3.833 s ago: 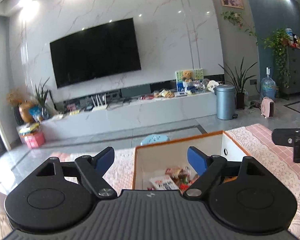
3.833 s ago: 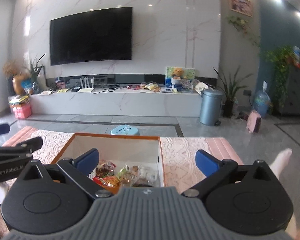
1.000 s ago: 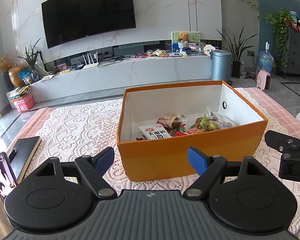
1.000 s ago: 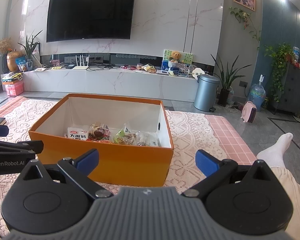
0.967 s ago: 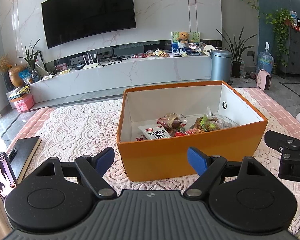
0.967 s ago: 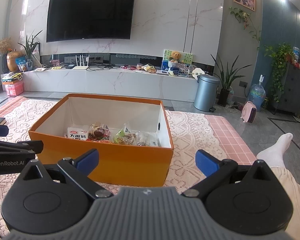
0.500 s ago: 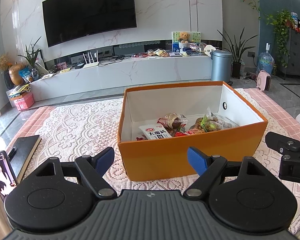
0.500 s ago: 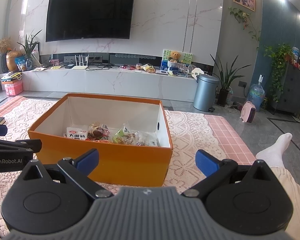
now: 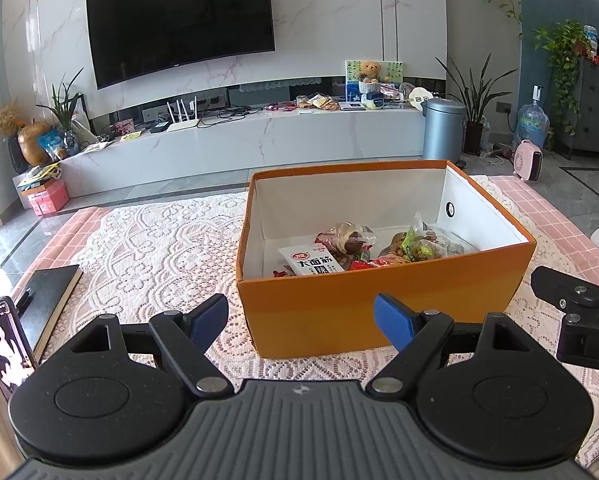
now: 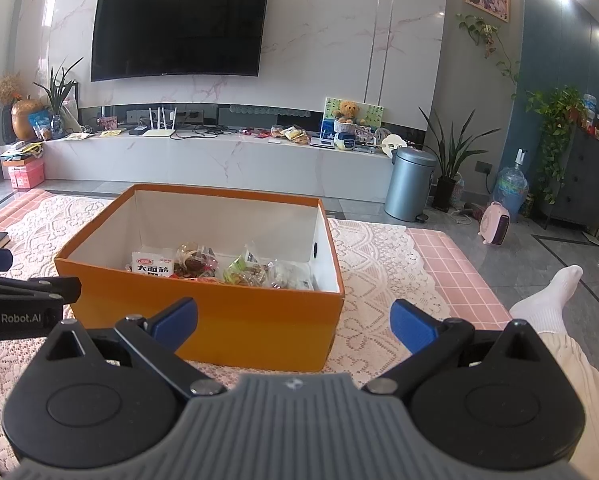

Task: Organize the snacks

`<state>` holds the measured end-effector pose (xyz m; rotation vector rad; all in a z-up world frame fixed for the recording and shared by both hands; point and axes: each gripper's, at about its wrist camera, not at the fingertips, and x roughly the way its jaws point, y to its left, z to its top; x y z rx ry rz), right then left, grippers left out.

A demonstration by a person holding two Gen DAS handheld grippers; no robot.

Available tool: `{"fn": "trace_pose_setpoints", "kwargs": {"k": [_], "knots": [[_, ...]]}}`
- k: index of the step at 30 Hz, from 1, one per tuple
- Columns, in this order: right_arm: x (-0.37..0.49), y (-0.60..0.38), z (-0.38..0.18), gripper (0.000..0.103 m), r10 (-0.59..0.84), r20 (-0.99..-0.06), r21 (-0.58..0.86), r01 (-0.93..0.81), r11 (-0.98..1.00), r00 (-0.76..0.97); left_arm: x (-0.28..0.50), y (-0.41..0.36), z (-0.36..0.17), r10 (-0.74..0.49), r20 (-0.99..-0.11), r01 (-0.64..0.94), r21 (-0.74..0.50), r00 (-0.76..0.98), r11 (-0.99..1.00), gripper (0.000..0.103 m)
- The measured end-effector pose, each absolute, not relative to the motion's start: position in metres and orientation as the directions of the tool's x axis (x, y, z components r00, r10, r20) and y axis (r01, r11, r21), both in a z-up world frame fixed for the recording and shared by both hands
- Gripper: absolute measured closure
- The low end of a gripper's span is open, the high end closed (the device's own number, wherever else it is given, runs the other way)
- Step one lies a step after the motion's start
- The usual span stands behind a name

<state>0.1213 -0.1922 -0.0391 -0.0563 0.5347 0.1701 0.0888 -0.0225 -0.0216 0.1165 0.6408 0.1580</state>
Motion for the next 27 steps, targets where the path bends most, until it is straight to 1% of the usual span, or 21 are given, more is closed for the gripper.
{"fn": "trace_pose_setpoints", "kwargs": {"k": [27], "knots": [[0.1205,-0.1901,-0.0441,0.004,0.148,-0.521,-0.016,-0.183,0.983,0.841,0.0888,-0.0219,-0.0185,0.184,-0.584,-0.119,0.149,0.790,0.982,0.006]]}}
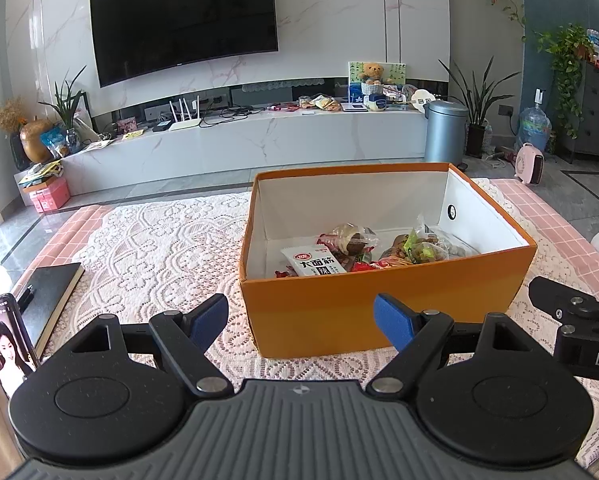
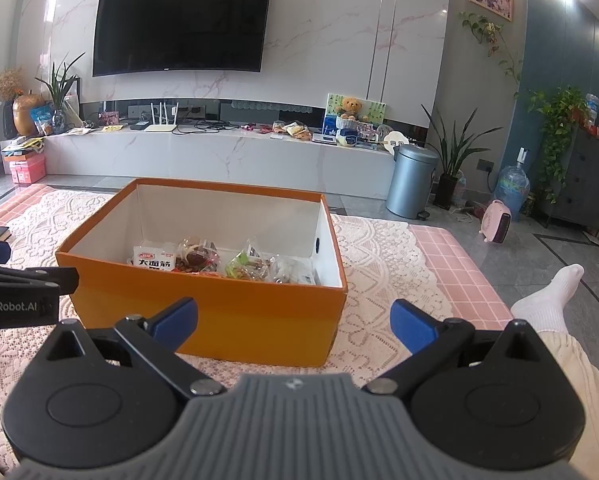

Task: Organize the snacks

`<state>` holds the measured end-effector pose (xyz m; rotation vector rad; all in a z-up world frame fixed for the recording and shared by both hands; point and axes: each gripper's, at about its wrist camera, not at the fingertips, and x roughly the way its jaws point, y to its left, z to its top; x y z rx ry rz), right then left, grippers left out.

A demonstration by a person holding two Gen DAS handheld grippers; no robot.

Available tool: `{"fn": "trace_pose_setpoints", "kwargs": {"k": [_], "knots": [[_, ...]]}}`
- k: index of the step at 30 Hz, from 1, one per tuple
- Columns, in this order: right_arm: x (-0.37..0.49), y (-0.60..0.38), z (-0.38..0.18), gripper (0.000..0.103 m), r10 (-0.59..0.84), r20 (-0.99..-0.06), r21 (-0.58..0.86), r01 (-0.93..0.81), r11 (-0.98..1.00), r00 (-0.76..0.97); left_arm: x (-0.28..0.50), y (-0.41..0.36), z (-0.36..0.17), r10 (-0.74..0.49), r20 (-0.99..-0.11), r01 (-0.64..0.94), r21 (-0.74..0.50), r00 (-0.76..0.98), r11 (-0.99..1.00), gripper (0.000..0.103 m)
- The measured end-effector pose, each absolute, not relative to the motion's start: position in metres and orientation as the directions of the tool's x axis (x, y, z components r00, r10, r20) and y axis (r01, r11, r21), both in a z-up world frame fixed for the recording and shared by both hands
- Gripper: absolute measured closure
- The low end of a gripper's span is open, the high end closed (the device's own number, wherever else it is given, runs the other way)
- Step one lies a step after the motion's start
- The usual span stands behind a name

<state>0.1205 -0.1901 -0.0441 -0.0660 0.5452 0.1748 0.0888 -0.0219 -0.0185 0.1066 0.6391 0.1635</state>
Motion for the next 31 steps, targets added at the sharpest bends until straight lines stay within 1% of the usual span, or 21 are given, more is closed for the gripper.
{"fn": "trace_pose_setpoints", "kwargs": {"k": [31], "knots": [[0.1224,-0.1876,-0.0500,0.004,0.154,-0.542,-0.013,-0.192,0.981,0.826,0.0887,-0.0225,-0.0176,0.175,-0.590,-0.119,0.133,0.788,0.984,0.006]]}}
